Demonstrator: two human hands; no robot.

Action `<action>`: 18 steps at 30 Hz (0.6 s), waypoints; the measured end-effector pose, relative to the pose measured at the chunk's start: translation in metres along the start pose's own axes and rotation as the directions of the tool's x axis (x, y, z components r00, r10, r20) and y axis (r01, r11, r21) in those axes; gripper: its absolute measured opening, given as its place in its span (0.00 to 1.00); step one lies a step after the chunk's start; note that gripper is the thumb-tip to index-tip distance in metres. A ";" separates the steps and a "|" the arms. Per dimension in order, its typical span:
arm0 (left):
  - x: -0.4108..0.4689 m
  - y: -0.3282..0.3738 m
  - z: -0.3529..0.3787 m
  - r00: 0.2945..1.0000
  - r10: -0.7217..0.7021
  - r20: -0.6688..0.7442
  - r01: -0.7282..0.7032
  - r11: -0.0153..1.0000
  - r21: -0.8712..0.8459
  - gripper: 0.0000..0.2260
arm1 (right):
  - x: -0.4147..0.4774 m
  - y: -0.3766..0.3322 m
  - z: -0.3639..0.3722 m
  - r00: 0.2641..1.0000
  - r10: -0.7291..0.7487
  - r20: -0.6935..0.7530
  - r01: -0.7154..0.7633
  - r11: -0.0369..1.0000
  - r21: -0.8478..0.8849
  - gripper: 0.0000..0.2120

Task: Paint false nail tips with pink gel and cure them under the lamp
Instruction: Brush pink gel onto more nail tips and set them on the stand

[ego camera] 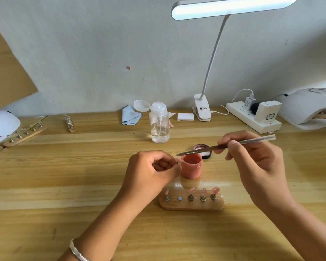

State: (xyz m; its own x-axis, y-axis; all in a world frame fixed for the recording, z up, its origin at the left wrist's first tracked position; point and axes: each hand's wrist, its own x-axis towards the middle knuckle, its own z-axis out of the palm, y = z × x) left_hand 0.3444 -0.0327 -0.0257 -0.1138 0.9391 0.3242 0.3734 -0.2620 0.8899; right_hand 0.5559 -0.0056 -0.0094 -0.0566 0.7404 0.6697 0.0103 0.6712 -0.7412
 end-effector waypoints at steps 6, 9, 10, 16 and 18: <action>0.000 0.001 0.000 1.000 -0.007 -0.003 0.007 1.000 -0.024 0.07 | 0.002 0.000 -0.002 0.997 0.003 -0.074 -0.004 1.000 -0.026 0.08; 0.001 0.001 0.000 0.999 -0.032 0.010 0.032 0.999 -0.037 0.07 | 0.004 0.001 -0.005 0.992 0.008 -0.126 -0.012 0.999 -0.031 0.08; 0.001 0.001 0.000 0.999 -0.038 0.028 0.039 0.998 -0.043 0.07 | 0.005 0.001 -0.005 0.991 0.008 -0.132 -0.012 0.999 -0.034 0.08; 0.004 0.006 -0.010 0.950 -0.123 0.289 0.139 0.990 -0.036 0.09 | 0.006 0.004 -0.005 0.988 -0.004 -0.151 -0.003 0.999 -0.049 0.08; 0.005 0.008 -0.014 0.906 -0.125 0.404 0.124 0.992 0.028 0.08 | 0.007 0.004 -0.005 0.987 -0.004 -0.159 -0.004 0.999 -0.045 0.08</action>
State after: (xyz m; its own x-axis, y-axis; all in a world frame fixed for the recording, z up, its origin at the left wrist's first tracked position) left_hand 0.3344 -0.0331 -0.0122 0.2226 0.9735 0.0532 0.3818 -0.1373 0.9140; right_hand 0.5609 0.0020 -0.0076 0.1033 0.7341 0.6711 0.0555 0.6694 -0.7408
